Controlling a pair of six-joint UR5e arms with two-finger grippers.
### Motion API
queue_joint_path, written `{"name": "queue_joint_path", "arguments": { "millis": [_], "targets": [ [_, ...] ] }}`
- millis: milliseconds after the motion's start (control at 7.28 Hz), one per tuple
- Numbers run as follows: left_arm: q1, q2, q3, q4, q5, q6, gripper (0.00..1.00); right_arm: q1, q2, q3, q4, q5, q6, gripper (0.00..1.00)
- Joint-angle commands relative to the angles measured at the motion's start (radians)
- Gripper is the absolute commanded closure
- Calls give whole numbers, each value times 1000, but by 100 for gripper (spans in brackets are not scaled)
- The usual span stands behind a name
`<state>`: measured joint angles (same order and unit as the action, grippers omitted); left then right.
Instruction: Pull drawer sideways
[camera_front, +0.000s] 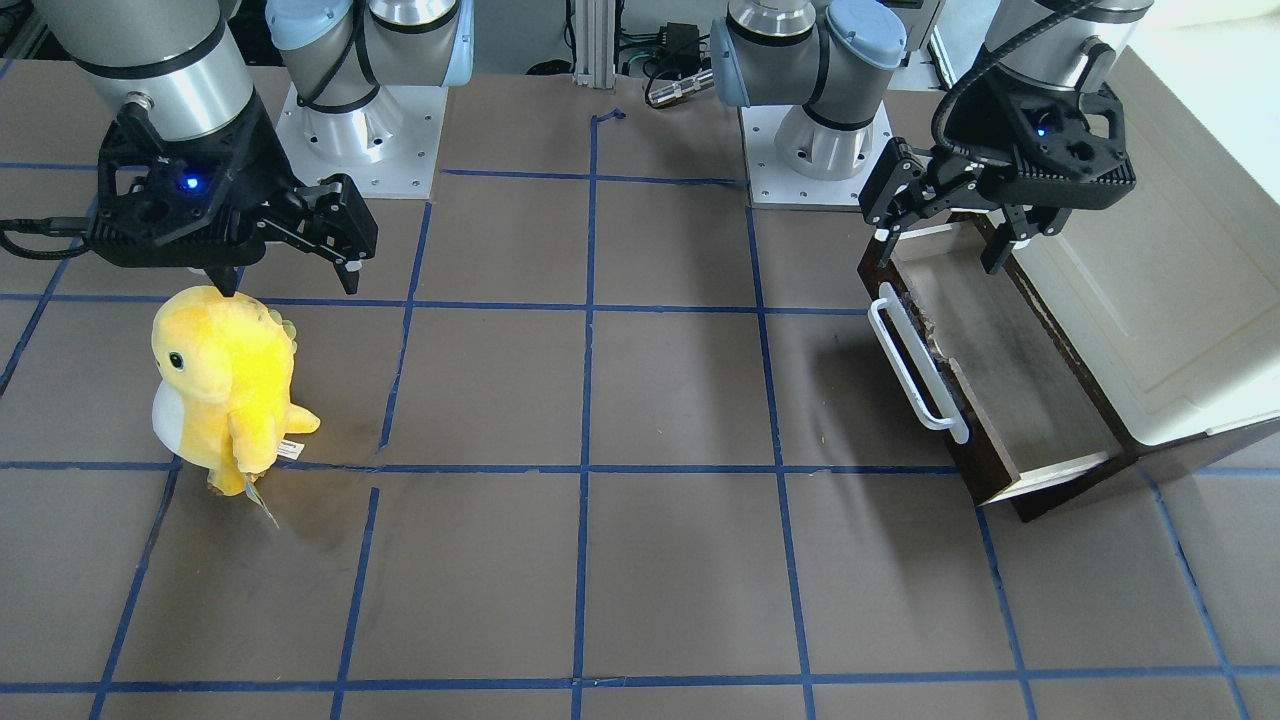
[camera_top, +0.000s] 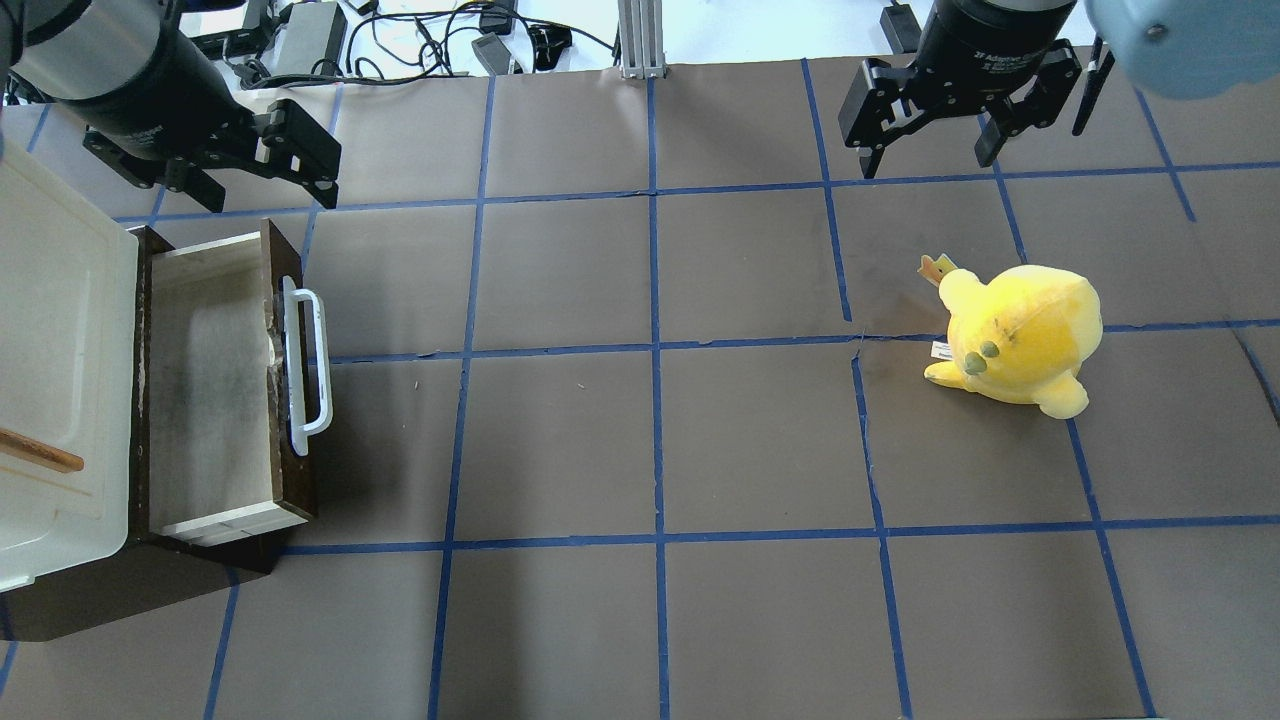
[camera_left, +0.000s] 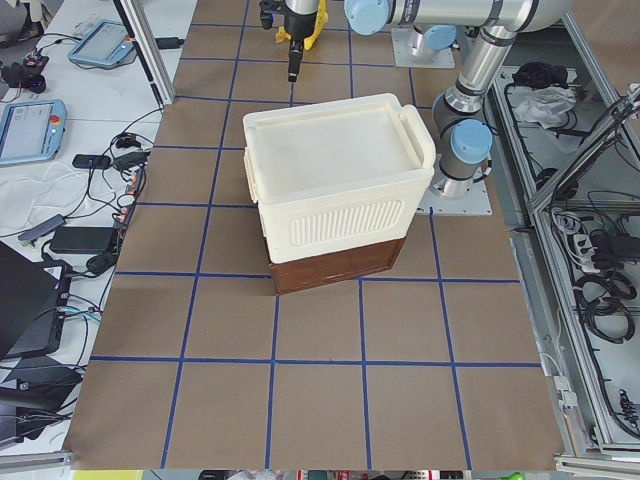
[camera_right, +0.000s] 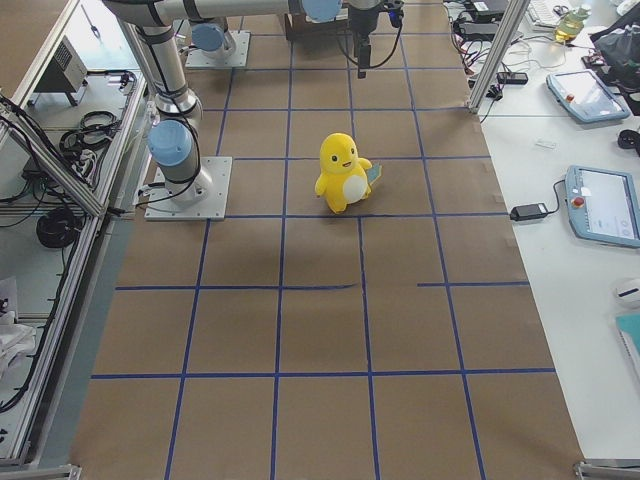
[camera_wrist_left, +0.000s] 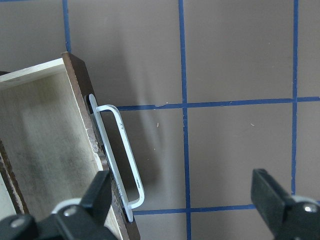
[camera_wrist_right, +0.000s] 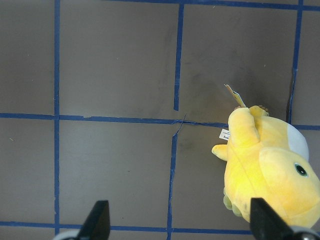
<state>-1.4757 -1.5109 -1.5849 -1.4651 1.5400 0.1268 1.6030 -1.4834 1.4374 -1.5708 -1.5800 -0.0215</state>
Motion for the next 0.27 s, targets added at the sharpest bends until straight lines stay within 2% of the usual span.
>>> {"name": "queue_joint_path", "arguments": {
  "millis": [0,137],
  "targets": [
    [0,0,-4,2,0,1,0,0,0,0,0,0,0,0],
    [0,0,-4,2,0,1,0,0,0,0,0,0,0,0]
  ]
}}
